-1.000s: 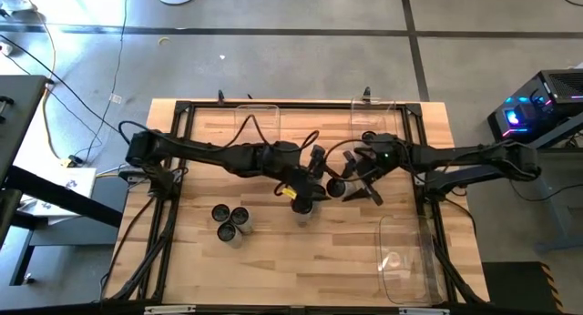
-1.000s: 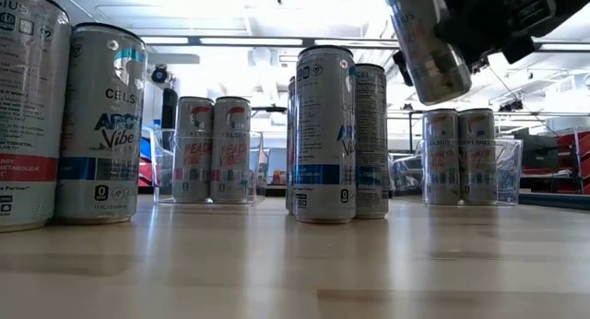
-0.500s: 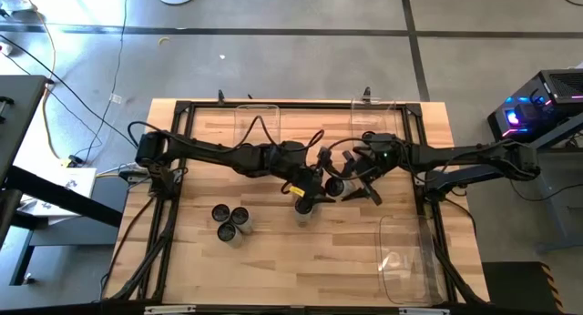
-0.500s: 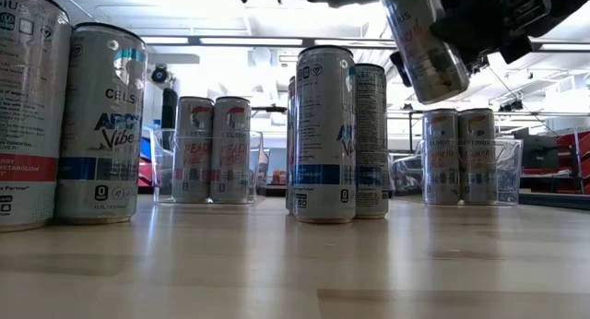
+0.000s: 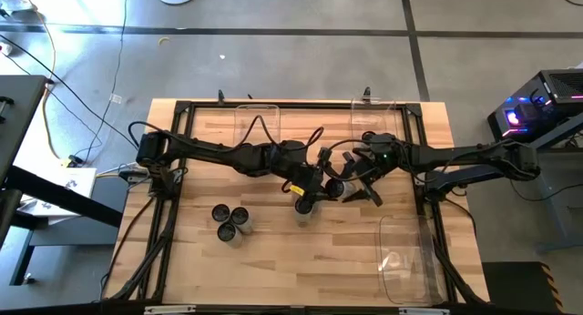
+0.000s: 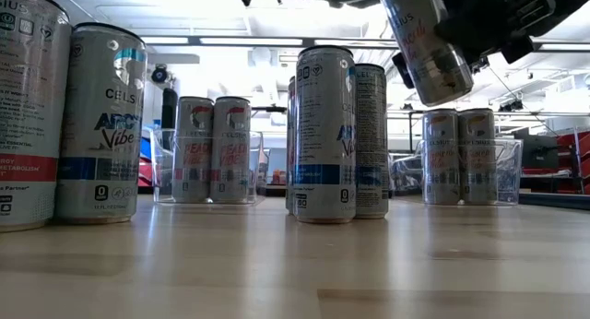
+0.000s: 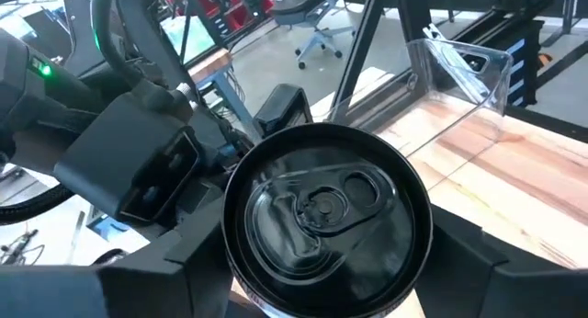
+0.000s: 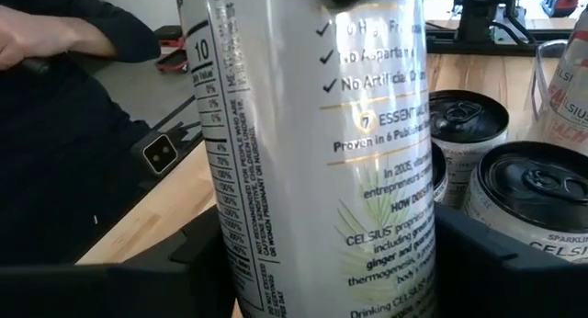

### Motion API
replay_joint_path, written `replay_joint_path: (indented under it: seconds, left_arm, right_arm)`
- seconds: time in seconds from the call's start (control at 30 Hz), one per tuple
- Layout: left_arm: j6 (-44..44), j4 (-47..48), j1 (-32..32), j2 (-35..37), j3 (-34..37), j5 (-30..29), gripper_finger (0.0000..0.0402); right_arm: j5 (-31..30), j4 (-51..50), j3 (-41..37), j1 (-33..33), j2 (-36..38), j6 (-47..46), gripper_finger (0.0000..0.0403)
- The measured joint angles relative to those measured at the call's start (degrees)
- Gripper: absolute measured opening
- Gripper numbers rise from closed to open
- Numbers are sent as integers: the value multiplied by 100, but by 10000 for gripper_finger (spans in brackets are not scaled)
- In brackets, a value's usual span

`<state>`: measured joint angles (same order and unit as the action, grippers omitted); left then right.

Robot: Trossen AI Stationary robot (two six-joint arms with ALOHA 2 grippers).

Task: Sort soda cans
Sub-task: Put the white-yellow soda can into the top right transparent bin

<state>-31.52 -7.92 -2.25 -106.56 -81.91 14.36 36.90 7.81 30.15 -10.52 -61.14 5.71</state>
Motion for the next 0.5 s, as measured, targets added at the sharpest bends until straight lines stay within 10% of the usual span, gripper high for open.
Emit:
replay_joint_path:
  seconds: [0.5]
  left_arm:
    - [1344, 66, 12, 58, 17, -2098, 243]
  right_arm:
    - [-3135, -1847, 438, 175, 905, 362, 314]
